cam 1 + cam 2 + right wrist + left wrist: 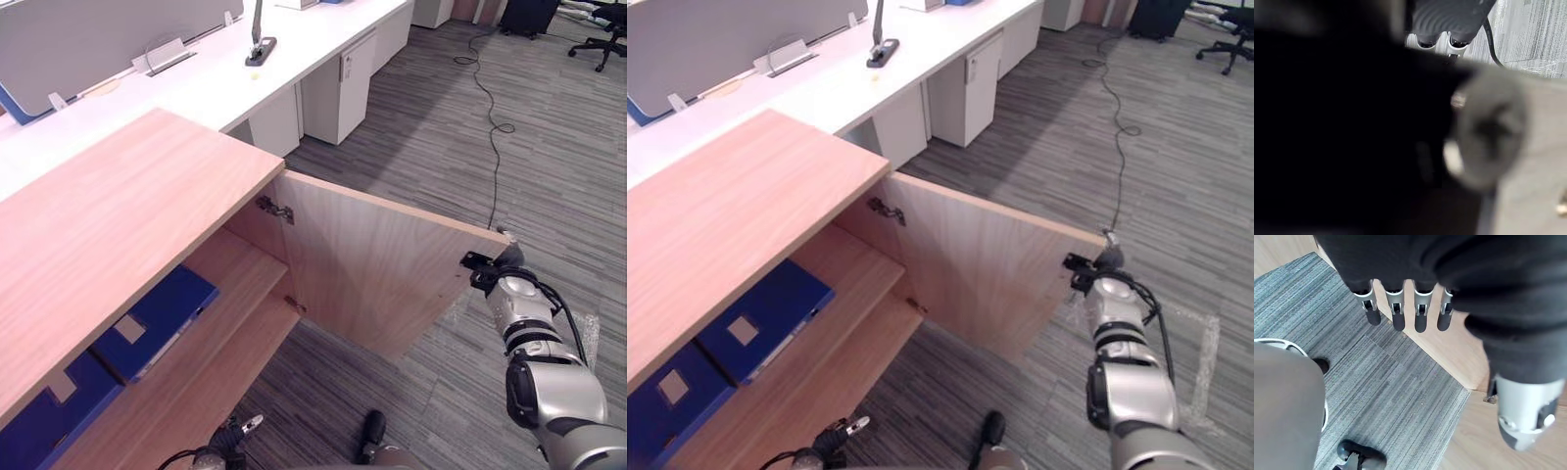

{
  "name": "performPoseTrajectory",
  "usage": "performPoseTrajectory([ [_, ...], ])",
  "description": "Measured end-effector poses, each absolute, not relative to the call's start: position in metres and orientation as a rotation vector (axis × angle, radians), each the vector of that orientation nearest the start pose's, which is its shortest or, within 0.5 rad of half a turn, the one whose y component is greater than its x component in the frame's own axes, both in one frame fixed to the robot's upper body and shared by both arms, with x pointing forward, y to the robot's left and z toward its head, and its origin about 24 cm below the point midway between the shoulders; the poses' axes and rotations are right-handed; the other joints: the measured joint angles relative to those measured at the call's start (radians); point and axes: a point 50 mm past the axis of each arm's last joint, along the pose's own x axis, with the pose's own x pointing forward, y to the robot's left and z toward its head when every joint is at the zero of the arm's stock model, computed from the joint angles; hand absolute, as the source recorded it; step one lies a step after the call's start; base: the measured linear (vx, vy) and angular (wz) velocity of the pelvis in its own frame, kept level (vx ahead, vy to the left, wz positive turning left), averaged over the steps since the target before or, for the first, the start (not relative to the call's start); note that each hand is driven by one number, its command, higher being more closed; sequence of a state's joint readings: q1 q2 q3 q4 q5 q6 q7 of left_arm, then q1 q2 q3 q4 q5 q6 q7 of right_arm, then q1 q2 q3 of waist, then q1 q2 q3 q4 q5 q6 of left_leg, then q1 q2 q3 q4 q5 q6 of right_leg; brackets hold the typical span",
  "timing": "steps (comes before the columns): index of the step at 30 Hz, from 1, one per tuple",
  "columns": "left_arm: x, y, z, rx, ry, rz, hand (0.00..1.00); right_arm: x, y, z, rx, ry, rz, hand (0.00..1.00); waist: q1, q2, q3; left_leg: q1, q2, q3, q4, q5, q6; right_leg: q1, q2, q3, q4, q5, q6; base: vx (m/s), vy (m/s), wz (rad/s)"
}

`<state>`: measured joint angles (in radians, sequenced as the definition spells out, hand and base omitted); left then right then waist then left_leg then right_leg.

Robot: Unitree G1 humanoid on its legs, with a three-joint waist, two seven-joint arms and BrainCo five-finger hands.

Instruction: Walk over to the cabinet, pick up the folder, carry it to the office cabinet, place the folder inside the office cabinet, then close the office cabinet door

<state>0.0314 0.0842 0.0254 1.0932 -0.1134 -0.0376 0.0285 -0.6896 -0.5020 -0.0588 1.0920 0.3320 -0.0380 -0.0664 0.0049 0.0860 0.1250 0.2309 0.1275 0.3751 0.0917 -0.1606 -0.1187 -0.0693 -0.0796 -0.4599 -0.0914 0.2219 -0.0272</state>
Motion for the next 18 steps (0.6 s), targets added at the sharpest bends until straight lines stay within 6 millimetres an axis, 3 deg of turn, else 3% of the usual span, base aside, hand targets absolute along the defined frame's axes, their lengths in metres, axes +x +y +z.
performPoseTrajectory([
  [6, 0.107, 0.184, -0.161, -0.016, 1.086, 0.112, 0.00, 0.351, -0.270, 0.062, -0.565, 0.318, 0.029, 0.00, -0.007, -0.006, 0.004, 0.000, 0.024, 0.006, -0.005, 0.000, 0.000, -0.012, 0.030, 0.009, 0.000, -0.015, -0.010, -0.07, -0.040, -0.08],
  [10, 0.111, 0.181, -0.160, -0.003, 1.078, 0.058, 0.00, 0.342, -0.230, 0.056, -0.812, 0.331, 0.422, 0.00, -0.009, -0.012, 0.009, -0.003, 0.039, 0.008, -0.011, 0.000, 0.000, -0.023, 0.051, 0.020, 0.000, -0.016, -0.011, -0.08, -0.054, -0.09],
  [16, 0.117, 0.183, -0.158, -0.003, 1.061, 0.058, 0.00, 0.297, -0.144, 0.026, -0.869, 0.298, 0.985, 0.00, 0.007, -0.031, 0.016, -0.025, 0.043, 0.004, -0.019, -0.013, 0.006, -0.049, 0.061, 0.037, 0.000, -0.013, -0.009, -0.06, -0.009, 0.01],
  [18, 0.117, 0.186, -0.158, -0.016, 1.056, 0.077, 0.00, 0.282, -0.132, 0.022, -0.875, 0.312, 1.129, 0.00, 0.010, -0.033, 0.014, -0.025, 0.043, 0.002, -0.019, -0.015, 0.008, -0.049, 0.063, 0.044, 0.001, -0.009, -0.011, 0.01, 0.049, 0.02],
])
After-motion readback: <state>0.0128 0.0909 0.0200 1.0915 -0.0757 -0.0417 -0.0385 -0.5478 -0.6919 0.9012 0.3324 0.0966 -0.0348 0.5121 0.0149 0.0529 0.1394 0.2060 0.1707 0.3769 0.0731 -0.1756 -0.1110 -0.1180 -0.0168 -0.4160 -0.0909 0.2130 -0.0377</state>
